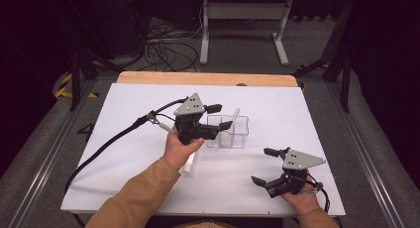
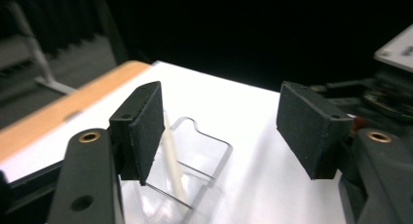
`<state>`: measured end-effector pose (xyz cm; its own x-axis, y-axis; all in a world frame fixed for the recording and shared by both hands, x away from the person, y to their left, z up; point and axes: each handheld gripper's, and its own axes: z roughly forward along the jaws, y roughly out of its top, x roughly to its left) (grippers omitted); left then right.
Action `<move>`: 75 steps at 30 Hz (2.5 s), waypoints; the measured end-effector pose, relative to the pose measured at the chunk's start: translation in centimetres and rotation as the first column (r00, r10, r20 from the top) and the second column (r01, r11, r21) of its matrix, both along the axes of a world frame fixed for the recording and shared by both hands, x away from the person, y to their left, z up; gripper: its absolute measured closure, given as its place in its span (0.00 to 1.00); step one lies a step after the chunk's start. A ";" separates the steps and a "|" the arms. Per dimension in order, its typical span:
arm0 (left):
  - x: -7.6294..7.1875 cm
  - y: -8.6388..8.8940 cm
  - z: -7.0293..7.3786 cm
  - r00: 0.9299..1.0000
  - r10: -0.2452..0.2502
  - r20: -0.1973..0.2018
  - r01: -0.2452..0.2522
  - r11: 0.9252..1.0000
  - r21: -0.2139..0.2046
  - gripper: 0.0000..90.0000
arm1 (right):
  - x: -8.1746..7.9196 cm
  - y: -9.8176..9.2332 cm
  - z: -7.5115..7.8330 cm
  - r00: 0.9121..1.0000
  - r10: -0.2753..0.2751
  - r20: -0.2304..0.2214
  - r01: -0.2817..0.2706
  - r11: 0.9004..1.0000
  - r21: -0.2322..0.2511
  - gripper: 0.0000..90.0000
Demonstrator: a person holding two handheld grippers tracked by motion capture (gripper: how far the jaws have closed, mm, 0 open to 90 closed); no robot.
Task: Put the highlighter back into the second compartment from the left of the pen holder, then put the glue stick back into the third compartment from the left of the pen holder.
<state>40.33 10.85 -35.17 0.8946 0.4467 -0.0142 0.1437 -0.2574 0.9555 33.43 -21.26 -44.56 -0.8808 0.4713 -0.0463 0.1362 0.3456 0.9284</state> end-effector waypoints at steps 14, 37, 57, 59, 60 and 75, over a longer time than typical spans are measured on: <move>-1.4 2.5 -0.1 0.999 0.045 0.001 -0.045 0.999 0.012 0.32 | -0.1 0.0 0.0 1.000 -0.005 -0.003 0.005 1.000 0.000 0.02; -4.7 4.0 -0.8 0.993 0.111 0.033 -0.114 0.982 0.147 0.26 | -0.1 0.0 0.3 1.000 -0.003 0.008 0.003 1.000 0.009 0.02; -5.2 5.9 -5.3 0.976 0.189 -0.107 -0.158 0.956 0.248 0.28 | -0.1 0.0 0.3 1.000 -0.001 0.010 0.001 1.000 0.002 0.02; -5.2 5.9 -5.7 0.971 0.203 -0.126 -0.163 0.949 0.272 0.28 | -0.2 0.0 0.3 1.000 -0.001 0.009 0.001 1.000 0.004 0.02; -5.2 5.8 -5.9 0.970 0.207 -0.130 -0.164 0.945 0.285 0.28 | -0.2 0.0 0.3 1.000 -0.001 0.009 0.001 1.000 0.004 0.02; -5.6 6.1 -8.5 0.940 0.265 -0.215 -0.180 0.920 0.347 0.28 | -0.2 0.0 0.3 1.000 0.000 0.007 0.000 1.000 0.006 0.02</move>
